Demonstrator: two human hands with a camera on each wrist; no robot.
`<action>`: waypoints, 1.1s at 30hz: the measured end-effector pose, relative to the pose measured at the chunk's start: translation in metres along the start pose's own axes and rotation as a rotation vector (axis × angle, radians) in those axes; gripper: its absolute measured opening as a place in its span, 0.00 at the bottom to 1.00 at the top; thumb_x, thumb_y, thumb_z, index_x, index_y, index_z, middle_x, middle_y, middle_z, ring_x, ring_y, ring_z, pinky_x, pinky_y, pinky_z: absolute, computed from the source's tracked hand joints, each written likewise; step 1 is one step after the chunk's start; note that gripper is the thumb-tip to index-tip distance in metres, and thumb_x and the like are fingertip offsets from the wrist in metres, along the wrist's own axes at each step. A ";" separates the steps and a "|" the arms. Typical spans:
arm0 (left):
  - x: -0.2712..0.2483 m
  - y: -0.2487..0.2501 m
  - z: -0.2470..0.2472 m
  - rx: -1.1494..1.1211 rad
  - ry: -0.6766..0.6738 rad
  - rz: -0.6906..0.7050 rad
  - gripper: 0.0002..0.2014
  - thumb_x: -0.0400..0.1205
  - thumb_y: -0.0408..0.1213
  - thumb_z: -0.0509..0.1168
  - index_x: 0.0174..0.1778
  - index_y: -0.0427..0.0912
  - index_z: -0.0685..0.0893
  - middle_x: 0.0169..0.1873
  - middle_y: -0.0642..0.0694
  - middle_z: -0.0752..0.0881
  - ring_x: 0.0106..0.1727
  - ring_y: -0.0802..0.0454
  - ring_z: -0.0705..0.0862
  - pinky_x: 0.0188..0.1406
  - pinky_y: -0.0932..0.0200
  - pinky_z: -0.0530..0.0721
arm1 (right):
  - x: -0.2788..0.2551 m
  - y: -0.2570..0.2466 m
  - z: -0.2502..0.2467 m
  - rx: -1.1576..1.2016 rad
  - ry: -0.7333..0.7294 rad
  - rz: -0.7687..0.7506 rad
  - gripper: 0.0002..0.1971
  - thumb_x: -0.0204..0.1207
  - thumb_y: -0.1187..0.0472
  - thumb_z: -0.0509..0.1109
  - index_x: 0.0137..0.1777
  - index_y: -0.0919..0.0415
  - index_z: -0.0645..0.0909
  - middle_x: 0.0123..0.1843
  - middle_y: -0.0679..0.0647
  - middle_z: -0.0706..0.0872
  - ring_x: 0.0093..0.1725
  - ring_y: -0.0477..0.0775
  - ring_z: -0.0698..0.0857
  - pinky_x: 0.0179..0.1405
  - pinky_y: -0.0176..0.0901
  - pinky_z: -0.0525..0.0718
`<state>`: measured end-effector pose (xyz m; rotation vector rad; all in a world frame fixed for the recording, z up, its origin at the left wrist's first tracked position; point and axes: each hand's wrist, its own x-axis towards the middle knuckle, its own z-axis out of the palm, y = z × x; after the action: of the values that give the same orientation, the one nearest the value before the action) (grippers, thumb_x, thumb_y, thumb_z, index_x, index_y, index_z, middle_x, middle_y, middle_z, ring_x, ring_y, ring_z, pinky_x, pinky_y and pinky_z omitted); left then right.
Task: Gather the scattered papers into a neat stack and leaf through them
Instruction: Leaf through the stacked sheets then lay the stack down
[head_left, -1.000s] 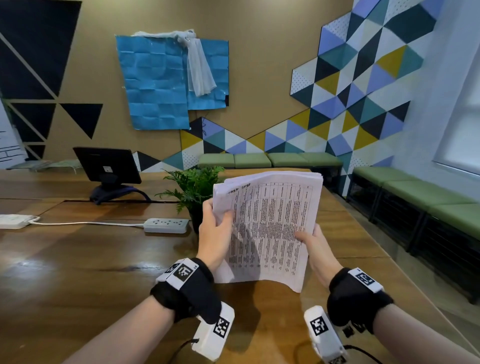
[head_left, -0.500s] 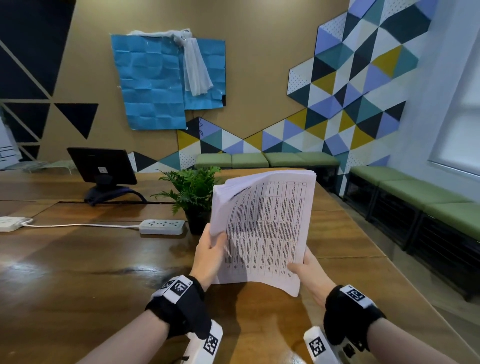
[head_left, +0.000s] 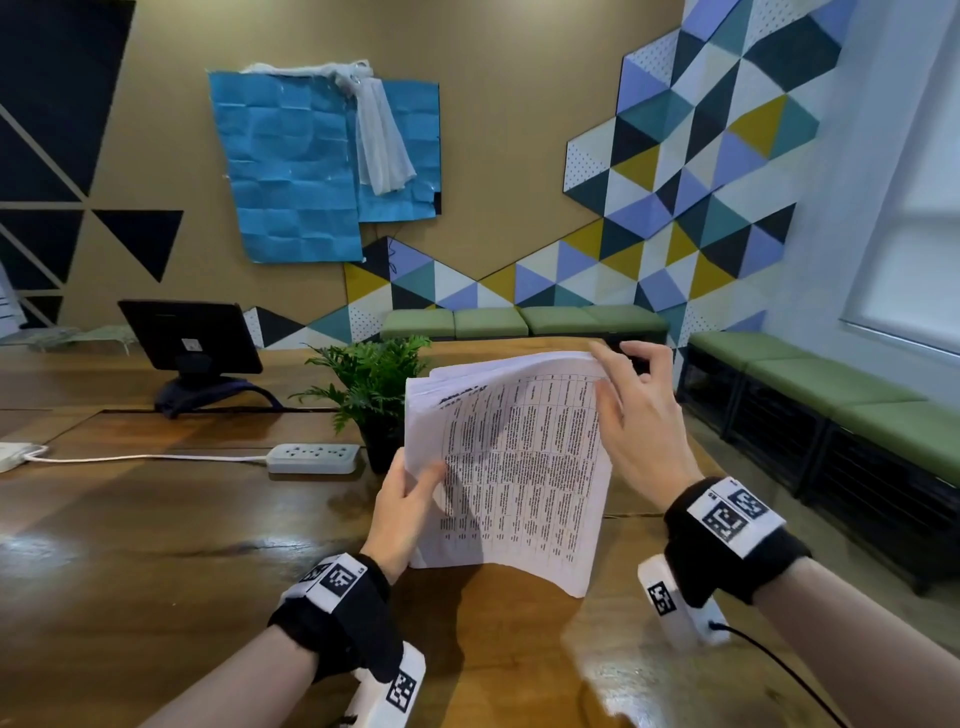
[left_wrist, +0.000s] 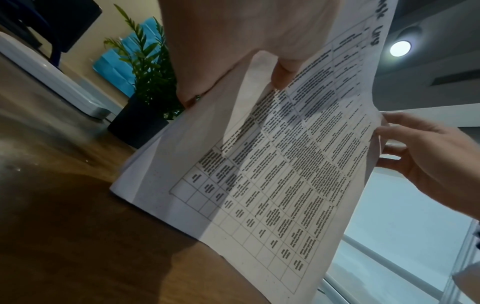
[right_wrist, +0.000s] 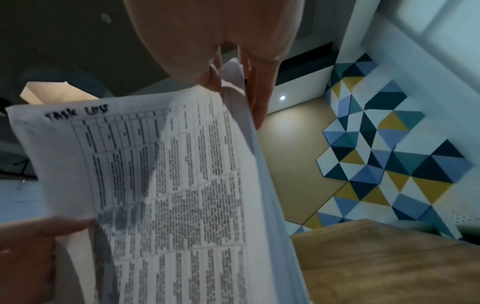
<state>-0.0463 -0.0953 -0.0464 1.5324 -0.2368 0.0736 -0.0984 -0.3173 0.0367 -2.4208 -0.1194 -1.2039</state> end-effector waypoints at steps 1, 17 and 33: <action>0.000 0.000 0.000 0.001 -0.005 -0.004 0.09 0.84 0.40 0.61 0.53 0.61 0.77 0.55 0.53 0.85 0.63 0.51 0.81 0.65 0.48 0.79 | 0.002 -0.001 0.000 0.013 0.011 0.010 0.19 0.82 0.65 0.59 0.72 0.61 0.75 0.69 0.63 0.70 0.44 0.48 0.76 0.47 0.39 0.76; -0.023 -0.007 0.012 0.001 -0.025 0.061 0.08 0.86 0.41 0.58 0.54 0.61 0.75 0.54 0.57 0.84 0.54 0.68 0.83 0.39 0.78 0.80 | 0.000 -0.009 0.007 0.554 -0.061 0.293 0.24 0.82 0.64 0.60 0.76 0.52 0.60 0.58 0.52 0.79 0.54 0.46 0.82 0.54 0.32 0.78; 0.014 0.103 0.011 0.176 0.167 0.454 0.07 0.80 0.37 0.68 0.37 0.51 0.82 0.36 0.53 0.84 0.40 0.55 0.81 0.45 0.57 0.80 | -0.008 0.014 0.021 0.855 -0.164 0.525 0.16 0.80 0.66 0.64 0.66 0.57 0.69 0.56 0.51 0.85 0.52 0.42 0.86 0.45 0.37 0.87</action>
<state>-0.0535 -0.1030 0.0579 1.6117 -0.4508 0.5921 -0.0838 -0.3202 0.0147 -1.6338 -0.0290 -0.5420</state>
